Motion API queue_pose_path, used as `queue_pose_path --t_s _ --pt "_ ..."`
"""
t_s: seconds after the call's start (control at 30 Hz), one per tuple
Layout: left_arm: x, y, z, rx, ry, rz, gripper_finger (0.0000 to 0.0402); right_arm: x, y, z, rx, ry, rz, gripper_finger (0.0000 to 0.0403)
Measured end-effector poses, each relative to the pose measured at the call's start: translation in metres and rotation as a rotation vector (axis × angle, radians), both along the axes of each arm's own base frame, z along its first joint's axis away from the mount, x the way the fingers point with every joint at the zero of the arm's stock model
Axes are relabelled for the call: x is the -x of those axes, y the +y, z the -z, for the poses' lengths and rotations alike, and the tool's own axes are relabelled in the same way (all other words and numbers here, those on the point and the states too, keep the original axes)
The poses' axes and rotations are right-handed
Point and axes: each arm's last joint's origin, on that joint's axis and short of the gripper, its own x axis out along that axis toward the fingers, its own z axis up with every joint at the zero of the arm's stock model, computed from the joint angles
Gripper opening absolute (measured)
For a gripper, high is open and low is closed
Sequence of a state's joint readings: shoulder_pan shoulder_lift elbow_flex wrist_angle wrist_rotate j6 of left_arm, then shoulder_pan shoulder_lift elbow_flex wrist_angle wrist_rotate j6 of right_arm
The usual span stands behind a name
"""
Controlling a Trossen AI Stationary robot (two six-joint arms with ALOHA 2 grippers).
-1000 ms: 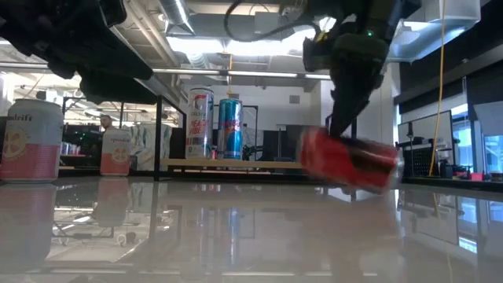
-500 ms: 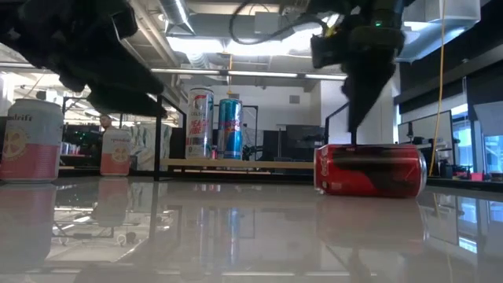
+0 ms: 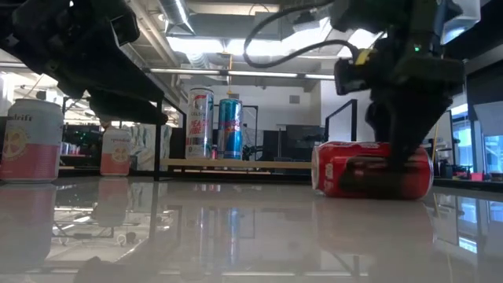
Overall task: Place canned beverage on shelf
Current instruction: Put the top red-black soda can on the shelf
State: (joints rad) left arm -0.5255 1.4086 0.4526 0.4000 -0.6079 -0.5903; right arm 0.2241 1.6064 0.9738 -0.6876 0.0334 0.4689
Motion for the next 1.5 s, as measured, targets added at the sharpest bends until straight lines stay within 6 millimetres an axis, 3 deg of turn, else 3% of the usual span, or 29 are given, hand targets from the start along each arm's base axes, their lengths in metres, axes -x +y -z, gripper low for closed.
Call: queue_pose_path --t_s 0.23,0.4,0.67,1.0,1.23,1.5 --pt "0.000 0.000 -0.001 -0.017 -0.006 0.010 0.0297 -0.004 0.000 0.010 -0.014 -0.105 -0.026 0.0337" --pt "-0.001 0.000 -0.001 -0.017 -0.008 0.008 0.0297 -0.007 0.001 0.010 -0.009 -0.151 -0.062 0.0280" --pt "-0.001 0.000 -0.001 -0.028 -0.015 -0.012 0.0297 -0.013 0.002 0.008 0.007 -0.222 -0.094 0.0278" --pt "-0.001 0.001 -0.002 -0.061 -0.021 -0.034 0.0297 -0.036 0.004 -0.005 0.103 -0.590 -0.158 0.0278" --pt "-0.008 0.004 0.013 -0.096 0.004 -0.068 0.0297 -0.034 0.003 0.008 0.130 -0.942 -0.187 0.0279" --pt "-0.023 0.007 0.016 -0.166 -0.064 -0.037 0.0297 -0.048 0.007 0.051 0.147 -0.973 -0.227 0.0281"
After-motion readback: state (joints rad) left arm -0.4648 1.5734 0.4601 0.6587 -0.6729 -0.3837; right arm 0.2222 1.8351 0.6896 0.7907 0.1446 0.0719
